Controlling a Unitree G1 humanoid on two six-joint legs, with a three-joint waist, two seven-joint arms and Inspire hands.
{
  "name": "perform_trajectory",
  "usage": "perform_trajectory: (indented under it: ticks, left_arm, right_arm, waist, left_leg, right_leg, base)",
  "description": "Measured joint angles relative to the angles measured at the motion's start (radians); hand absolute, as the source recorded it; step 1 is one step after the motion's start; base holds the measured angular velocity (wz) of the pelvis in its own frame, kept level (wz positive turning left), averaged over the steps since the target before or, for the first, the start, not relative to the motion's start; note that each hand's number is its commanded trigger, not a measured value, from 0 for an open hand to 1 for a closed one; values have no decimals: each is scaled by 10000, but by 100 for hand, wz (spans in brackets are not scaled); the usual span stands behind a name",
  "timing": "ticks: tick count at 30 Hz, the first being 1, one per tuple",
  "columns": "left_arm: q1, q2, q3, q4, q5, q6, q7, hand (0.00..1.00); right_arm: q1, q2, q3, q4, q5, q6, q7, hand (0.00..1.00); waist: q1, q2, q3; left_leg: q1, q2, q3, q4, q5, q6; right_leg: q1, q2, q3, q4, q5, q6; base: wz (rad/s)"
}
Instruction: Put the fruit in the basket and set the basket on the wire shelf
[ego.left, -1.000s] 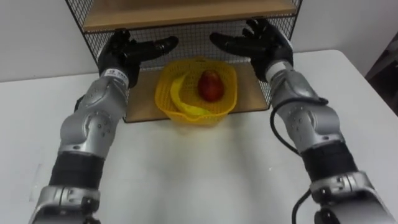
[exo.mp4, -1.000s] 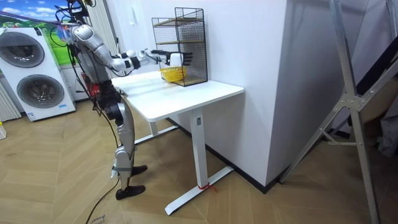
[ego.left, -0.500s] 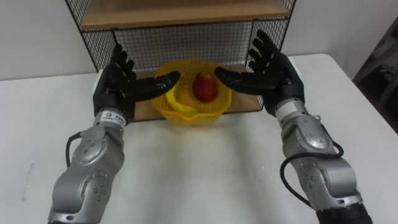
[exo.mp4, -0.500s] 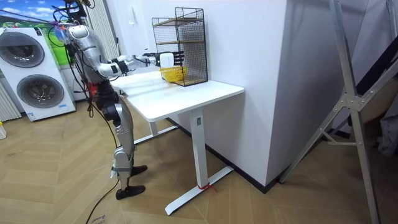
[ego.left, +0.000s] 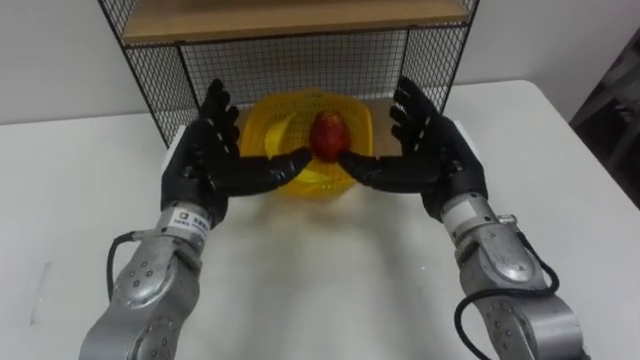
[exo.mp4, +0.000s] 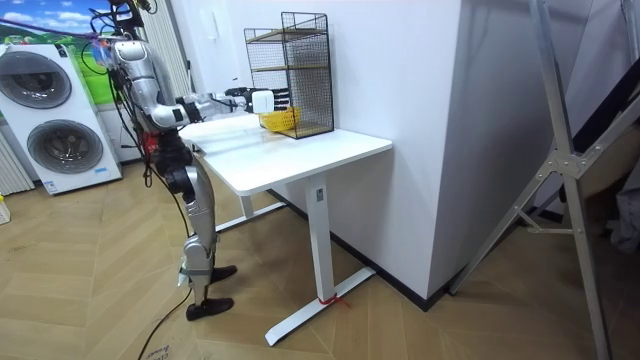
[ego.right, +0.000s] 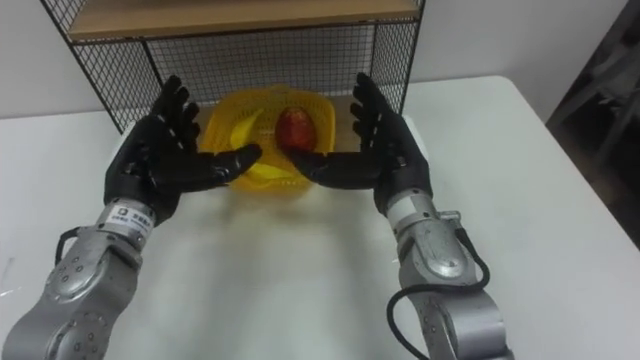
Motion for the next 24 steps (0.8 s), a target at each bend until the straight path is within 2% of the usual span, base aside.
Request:
perform_trajectory:
  ticks: [4,7,10,11,13,14,16,17,19,20,22,24]
  left_arm:
    - [846,-68,-43,-262,-87,-442,-431,0]
    - [1250,-139,-40,-263,-7,-926,-507,0]
    - [1448,-205,-24,-323,129,-1292,-491,0]
    - [1479,-204,2,-404,281,-1484,-459,0]
    - [1697,-208,116,-659,634,-2120,-240,0]
    - [1713,-211,194,-681,739,-2277,-195,0]
    - [1730,-194,682,-897,1096,-2794,185,0]
    - [1730,-194,840,-985,1096,-2893,322,0]
    - [1746,-192,1805,-1479,1120,-3288,1005,0]
    - [1770,-193,2086,-1611,1120,-3428,1218,0]
    - [1920,-198,3161,-1958,1118,-4056,2169,0]
    - [1933,-214,3968,-2027,1196,-4358,2885,0]
  right_arm:
    - [785,86,31,-8,-137,-637,332,0]
    - [1469,111,69,-87,-168,-834,475,0]
    - [1743,108,25,-285,-298,-1012,597,0]
    - [1869,94,-43,-470,-462,-1229,662,0]
    - [1904,114,-178,-542,-757,-1813,735,0]
    - [1936,118,-287,-612,-844,-1915,739,0]
    - [2018,114,-781,-895,-979,-2422,624,0]
    - [2019,106,-897,-954,-977,-2519,556,0]
    - [2040,83,-1538,-1162,-977,-2927,177,0]
    - [2042,82,-1740,-1215,-977,-2996,49,0]
    - [2094,75,-2601,-1449,-1223,-3272,-693,0]
    - [2250,72,-3288,-1794,-1459,-3414,-1338,0]
  waist:
    - [-4,-43,-5]
    - [3,-44,-6]
    - [54,-17,-8]
    - [67,-20,-8]
    - [74,-58,-10]
    - [110,-58,-13]
    - [245,-45,-12]
    - [247,-48,-14]
    - [273,-59,-13]
    - [275,-57,-13]
    - [267,-44,-18]
    - [302,-21,-26]
  left_leg:
    - [98,-5,-6,-33,0,0]
    - [153,-4,-1,-95,-2,-4]
    - [29,6,-3,-48,-6,-11]
    - [-57,13,-8,-50,3,-19]
    - [-38,27,-8,-52,15,-30]
    - [-22,28,-12,-52,15,-31]
    - [-31,32,-34,-52,16,-34]
    - [-31,27,-55,-52,19,-39]
    - [-23,15,-114,-71,32,-56]
    - [-18,13,-115,-77,33,-57]
    - [-30,6,-143,-70,33,-58]
    - [-45,0,-155,-65,32,-60]
  right_leg:
    - [84,-2,11,-22,0,0]
    - [76,8,35,-25,-3,5]
    - [-56,33,137,14,3,-7]
    - [-91,46,135,18,21,-35]
    - [-75,63,143,13,42,-57]
    - [-82,65,148,7,42,-57]
    - [-67,76,146,1,44,-60]
    - [-52,76,127,-1,45,-61]
    - [-69,80,76,-27,46,-61]
    - [-66,80,58,-33,46,-61]
    - [-51,79,0,-91,47,-62]
    - [-32,80,-18,-142,52,-68]
  base:
    - [0]
    - [-1]
    - [-6]
    - [-3]
    - [0]
    - [0]
    - [0]
    - [8]
    - [7]
    - [4]
    - [3]
    - [0]
